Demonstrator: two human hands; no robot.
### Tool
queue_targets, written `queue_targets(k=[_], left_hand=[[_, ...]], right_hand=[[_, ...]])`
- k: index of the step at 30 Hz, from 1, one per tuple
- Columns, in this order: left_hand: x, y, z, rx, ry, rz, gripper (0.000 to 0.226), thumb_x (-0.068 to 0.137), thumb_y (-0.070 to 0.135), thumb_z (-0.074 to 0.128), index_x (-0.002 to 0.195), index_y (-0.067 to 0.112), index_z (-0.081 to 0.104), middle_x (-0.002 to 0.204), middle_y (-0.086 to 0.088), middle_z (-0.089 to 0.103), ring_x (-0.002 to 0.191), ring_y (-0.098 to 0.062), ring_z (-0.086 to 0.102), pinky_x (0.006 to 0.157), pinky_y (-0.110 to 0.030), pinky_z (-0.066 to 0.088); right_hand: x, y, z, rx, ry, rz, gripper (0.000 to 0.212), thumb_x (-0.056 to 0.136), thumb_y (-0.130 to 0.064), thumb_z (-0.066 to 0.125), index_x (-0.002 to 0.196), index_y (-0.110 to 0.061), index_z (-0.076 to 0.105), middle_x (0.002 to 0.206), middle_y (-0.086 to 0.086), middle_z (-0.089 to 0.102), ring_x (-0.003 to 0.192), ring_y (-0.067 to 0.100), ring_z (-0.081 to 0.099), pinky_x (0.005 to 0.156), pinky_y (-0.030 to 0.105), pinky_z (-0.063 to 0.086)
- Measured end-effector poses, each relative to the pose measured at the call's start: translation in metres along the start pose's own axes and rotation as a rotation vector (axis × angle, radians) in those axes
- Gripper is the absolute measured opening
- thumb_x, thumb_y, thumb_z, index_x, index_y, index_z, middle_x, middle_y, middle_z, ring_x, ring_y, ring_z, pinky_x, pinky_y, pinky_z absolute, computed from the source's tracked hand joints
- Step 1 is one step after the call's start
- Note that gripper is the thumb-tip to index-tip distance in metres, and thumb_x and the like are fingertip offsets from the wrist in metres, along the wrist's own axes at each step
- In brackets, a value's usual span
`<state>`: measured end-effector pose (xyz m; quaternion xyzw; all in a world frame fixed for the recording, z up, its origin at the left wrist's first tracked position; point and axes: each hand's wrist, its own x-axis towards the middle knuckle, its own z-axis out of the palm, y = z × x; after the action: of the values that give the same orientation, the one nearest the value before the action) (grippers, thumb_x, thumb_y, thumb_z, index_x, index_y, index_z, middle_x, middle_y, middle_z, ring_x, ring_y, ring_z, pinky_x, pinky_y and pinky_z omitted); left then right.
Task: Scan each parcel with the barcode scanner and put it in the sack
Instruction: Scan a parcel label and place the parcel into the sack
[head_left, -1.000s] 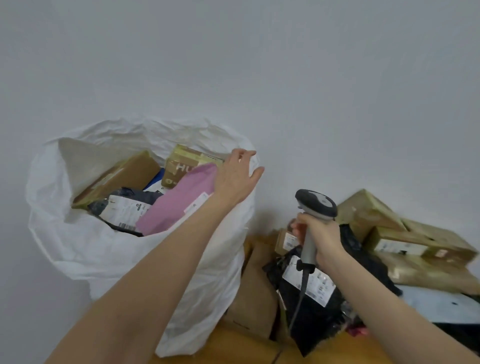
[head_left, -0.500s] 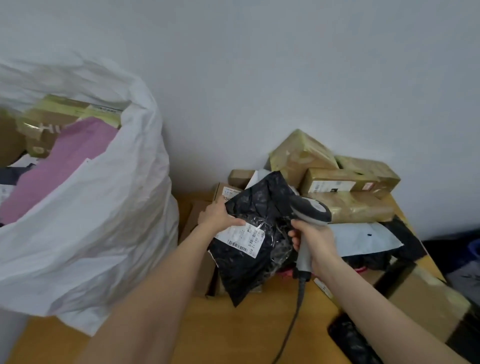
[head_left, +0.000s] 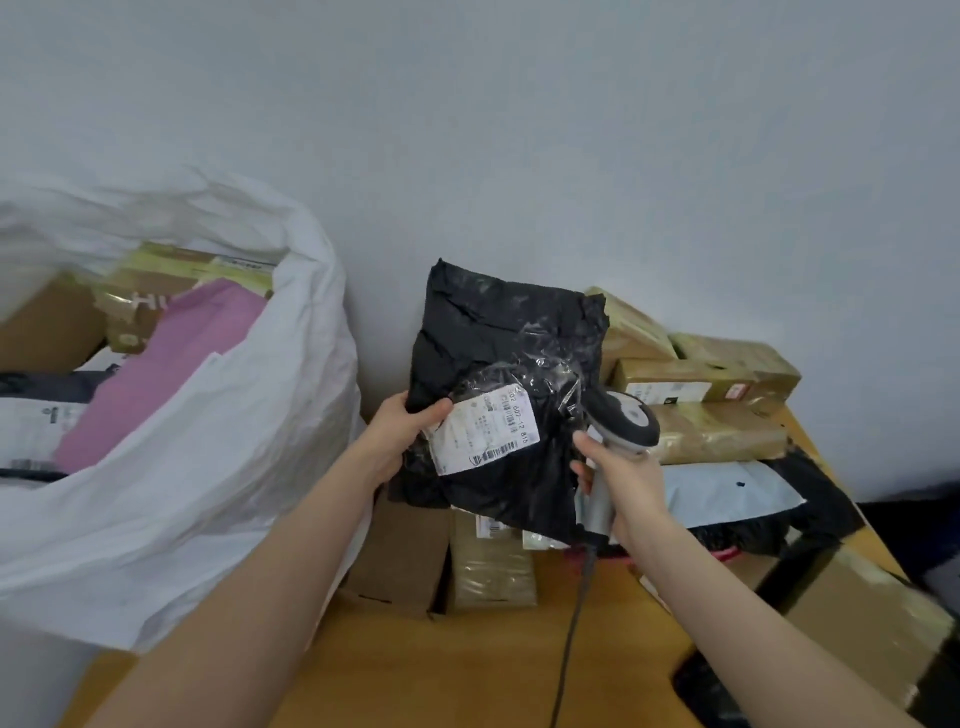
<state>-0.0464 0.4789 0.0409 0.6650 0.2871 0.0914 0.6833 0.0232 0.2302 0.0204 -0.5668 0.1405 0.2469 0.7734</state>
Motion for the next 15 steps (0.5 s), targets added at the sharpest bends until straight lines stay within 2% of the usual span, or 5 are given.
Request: queue_targets(k=[4,6,9,11,15], left_hand=[[-0.027,-0.005,0.002,-0.123,-0.017,-0.042,0.055,0.063,0.023,0.077,0.112,0.000,0.065,0.095,-0.009,0.075,0.082,-0.018,0.072,0.067,-0.026,0.056],[-0.034,-0.002,-0.003,-0.086,0.047,-0.003,0.059,0.064,0.022,0.079,0.118,0.003,0.062,0.111,-0.015,0.070,0.089,-0.020,0.070,0.074,-0.031,0.055],[-0.036,0.012,-0.018,-0.088,0.221,0.054,0.087,0.078,0.019,0.078,0.149,0.011,0.028,0.142,-0.014,0.049,0.119,-0.027,0.057,0.099,-0.044,0.048],[-0.038,0.026,-0.029,-0.067,0.253,0.061,0.103,0.081,0.022,0.077,0.154,0.026,0.005,0.154,-0.012,0.031,0.129,-0.031,0.047,0.105,-0.051,0.042],[-0.041,0.043,-0.038,0.274,0.163,0.151,0.112,0.074,0.025,0.083,0.153,0.036,0.004,0.162,0.002,0.003,0.145,-0.027,0.022,0.104,-0.055,0.041]], right_hand=[[-0.002,-0.015,0.016,-0.040,-0.006,-0.057,0.016,0.081,0.003,0.073,0.077,-0.010,0.063,0.061,0.002,0.064,0.050,0.010,0.058,0.048,0.021,0.049],[-0.003,-0.018,0.021,-0.126,0.036,-0.110,0.025,0.079,0.009,0.069,0.068,-0.010,0.058,0.059,0.004,0.057,0.051,0.014,0.051,0.053,0.028,0.045],[-0.007,-0.021,0.024,-0.255,0.036,-0.206,0.031,0.076,0.012,0.064,0.064,-0.012,0.050,0.058,0.005,0.050,0.059,0.020,0.047,0.059,0.034,0.039],[-0.011,-0.025,0.023,-0.355,0.007,-0.272,0.028,0.075,0.012,0.061,0.064,-0.012,0.048,0.059,0.006,0.049,0.063,0.021,0.046,0.062,0.035,0.037],[-0.017,-0.037,0.021,-0.534,-0.120,-0.376,0.021,0.075,0.008,0.061,0.069,-0.009,0.051,0.062,0.008,0.051,0.064,0.018,0.046,0.059,0.031,0.036]])
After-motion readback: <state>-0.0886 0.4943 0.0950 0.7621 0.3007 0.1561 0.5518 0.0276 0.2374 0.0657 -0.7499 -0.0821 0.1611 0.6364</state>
